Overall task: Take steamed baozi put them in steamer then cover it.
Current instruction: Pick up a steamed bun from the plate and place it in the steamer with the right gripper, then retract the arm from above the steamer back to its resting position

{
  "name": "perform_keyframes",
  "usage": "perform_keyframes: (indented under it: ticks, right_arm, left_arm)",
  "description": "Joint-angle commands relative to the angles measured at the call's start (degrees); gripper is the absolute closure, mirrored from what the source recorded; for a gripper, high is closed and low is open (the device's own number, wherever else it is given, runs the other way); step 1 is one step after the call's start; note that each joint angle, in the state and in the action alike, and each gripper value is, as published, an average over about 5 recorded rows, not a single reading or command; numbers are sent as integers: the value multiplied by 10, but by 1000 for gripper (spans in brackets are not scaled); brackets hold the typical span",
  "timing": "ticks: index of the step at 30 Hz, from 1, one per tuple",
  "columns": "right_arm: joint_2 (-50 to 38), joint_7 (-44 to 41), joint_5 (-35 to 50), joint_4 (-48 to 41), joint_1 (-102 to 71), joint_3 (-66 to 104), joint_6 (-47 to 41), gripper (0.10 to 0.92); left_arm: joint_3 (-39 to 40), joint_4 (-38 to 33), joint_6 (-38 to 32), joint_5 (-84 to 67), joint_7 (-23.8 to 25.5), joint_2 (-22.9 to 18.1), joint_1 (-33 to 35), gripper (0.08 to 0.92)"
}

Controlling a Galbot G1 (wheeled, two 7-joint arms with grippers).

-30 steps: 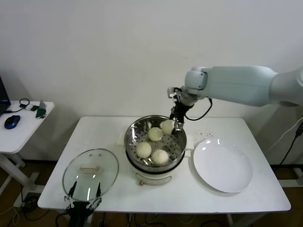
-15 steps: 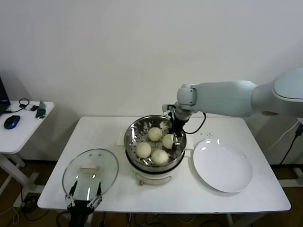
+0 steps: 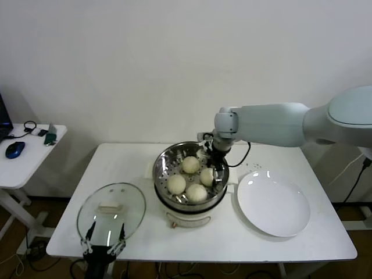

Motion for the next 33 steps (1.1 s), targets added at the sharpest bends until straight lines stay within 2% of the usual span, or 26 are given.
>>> perform_keyframes:
  ticks: [1,6,12,19,26,33]
  right_arm:
    - [-14,-15,-6,8,12,9,-2,205]
    - [-47,-26,11,16,35,30,9,203]
    - [-127,-2,47,33,57,97,56,203]
    - [-249,90,15,87,36,181,144,203]
    - [-385,237,-33,164,-147,381,191,203]
    - [-460,317,-56,207,-422,660,220,203]
  left_arm:
    - [-1,-2,0,0,0,2,1,177]
    - [-1,-3,0,1,-1,2,1,177]
    - [-5,0,-5,11,-2,3,-3,177]
    - [-8,3,-13,45,-3,-2,-15,177]
    - [-8,-4,-7,52,-2,-4,-35,177]
    - [-5,-14,-3,73,8,-10,-41,177]
